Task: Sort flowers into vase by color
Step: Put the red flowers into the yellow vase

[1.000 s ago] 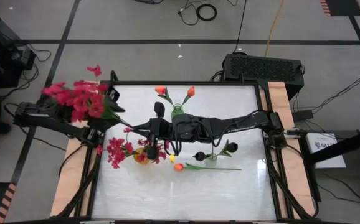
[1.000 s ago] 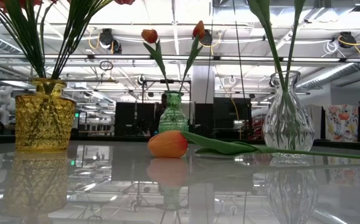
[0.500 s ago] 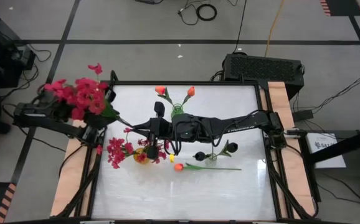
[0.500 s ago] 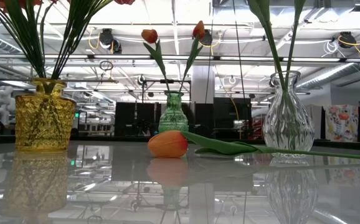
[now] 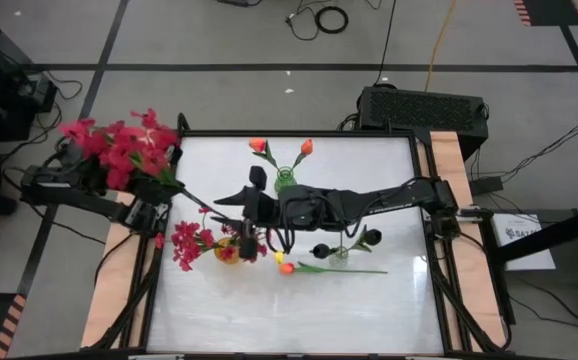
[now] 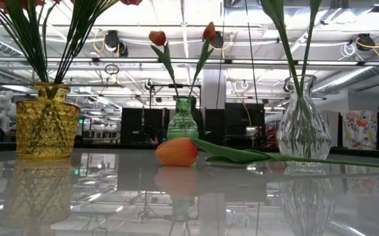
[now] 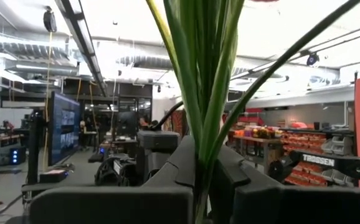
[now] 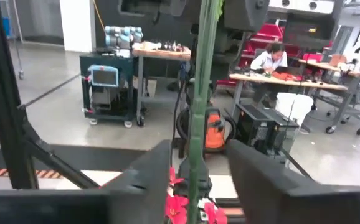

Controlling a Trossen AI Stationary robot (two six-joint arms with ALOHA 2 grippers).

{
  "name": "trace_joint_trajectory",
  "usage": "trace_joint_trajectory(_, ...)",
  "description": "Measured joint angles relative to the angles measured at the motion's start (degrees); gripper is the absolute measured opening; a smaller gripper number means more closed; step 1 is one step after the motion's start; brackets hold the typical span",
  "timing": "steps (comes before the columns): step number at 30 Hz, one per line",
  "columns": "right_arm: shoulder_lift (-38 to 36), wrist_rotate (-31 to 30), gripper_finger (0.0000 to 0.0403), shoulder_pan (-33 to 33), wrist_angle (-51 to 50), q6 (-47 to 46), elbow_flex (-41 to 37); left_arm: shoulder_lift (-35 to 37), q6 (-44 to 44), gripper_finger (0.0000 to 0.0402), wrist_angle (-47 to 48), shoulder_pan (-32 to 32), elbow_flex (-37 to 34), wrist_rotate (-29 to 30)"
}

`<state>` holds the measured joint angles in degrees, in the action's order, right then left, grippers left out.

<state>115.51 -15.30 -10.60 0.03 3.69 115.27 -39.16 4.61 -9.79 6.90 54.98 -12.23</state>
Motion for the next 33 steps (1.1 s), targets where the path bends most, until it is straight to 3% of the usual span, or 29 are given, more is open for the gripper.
trace_joint_trajectory(5, -6.0, -1.4, 0.0231, -0.8, -9.4, 0.3, 0.1, 2.3, 1.1, 0.0015, 2.7, 0.0, 0.0, 1.0)
trace_joint_trajectory(10, -14.1, -1.7, 0.0277, -2.7, -20.1, 0.8, 0.0, 5.2, 1.1, 0.0015, 9.1, 0.0, 0.0, 6.8)
trace_joint_trajectory(15, -21.7, -1.4, 0.0285, -7.3, -24.6, 3.5, 0.1, 7.3, 2.4, 0.0014, 13.0, 0.0, 0.0, 7.8)
trace_joint_trajectory(19, -25.7, -5.0, 0.0285, -11.3, -29.2, 4.4, 0.1, 7.9, 3.7, 0.0014, 15.5, 0.0, -0.8, 10.3)
trace_joint_trajectory(28, -26.9, -13.2, 0.0285, -19.7, -40.8, 0.6, -0.2, 5.5, 10.1, 0.0018, 15.3, 0.0, -5.0, 13.1)
trace_joint_trajectory(33, -26.8, -16.5, 0.0285, -23.1, -41.2, -2.5, -2.6, 3.4, 13.5, 0.002, 15.3, 0.0, -5.3, 13.2)
